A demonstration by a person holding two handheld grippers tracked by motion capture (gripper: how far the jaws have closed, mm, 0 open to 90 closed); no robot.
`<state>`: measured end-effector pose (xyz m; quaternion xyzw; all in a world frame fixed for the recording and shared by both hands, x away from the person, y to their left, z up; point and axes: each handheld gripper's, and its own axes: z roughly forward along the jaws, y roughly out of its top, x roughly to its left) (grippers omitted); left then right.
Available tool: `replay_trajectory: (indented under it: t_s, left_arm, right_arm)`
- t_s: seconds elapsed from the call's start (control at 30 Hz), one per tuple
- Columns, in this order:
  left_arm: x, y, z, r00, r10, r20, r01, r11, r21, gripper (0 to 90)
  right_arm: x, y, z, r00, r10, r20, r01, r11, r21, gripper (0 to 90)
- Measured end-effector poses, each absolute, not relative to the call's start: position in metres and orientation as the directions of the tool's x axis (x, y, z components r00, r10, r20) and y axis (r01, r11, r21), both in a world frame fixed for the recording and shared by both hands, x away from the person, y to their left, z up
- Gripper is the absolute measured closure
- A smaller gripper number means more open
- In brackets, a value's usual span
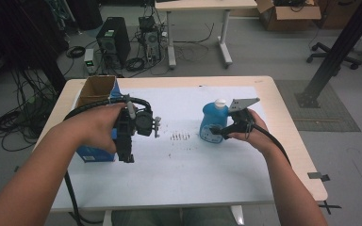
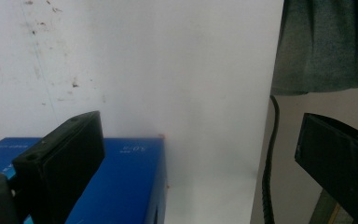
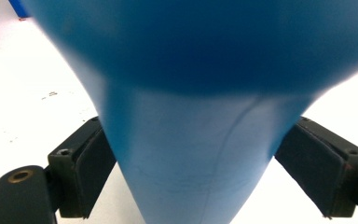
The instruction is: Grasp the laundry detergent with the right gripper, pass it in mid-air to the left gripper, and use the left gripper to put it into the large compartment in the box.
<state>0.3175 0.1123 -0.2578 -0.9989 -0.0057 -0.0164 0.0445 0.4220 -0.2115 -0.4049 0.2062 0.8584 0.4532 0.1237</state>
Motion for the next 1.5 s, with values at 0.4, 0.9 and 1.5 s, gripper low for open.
replay_trajectory:
  t_s: [0.4, 0.9, 1.5]
  left_arm:
    - [0.317, 0.114, -0.259, 0.999, 0.015, 0.034, 0.019, -0.996, -0.091, 2.0]
    - [0.317, 0.114, -0.258, 0.999, 0.013, 0.037, 0.017, -0.996, -0.089, 2.1]
    - [0.318, 0.116, -0.257, 0.999, 0.016, 0.04, 0.019, -0.997, -0.08, 2.1]
  right_arm:
    - [0.421, -0.21, -0.407, -0.895, 0.447, -0.02, 0.233, 0.504, 0.832, 20.9]
    - [0.423, -0.21, -0.408, -0.896, 0.444, -0.02, 0.23, 0.501, 0.834, 28.1]
    - [0.421, -0.208, -0.414, -0.91, 0.415, -0.009, 0.22, 0.501, 0.837, 44.6]
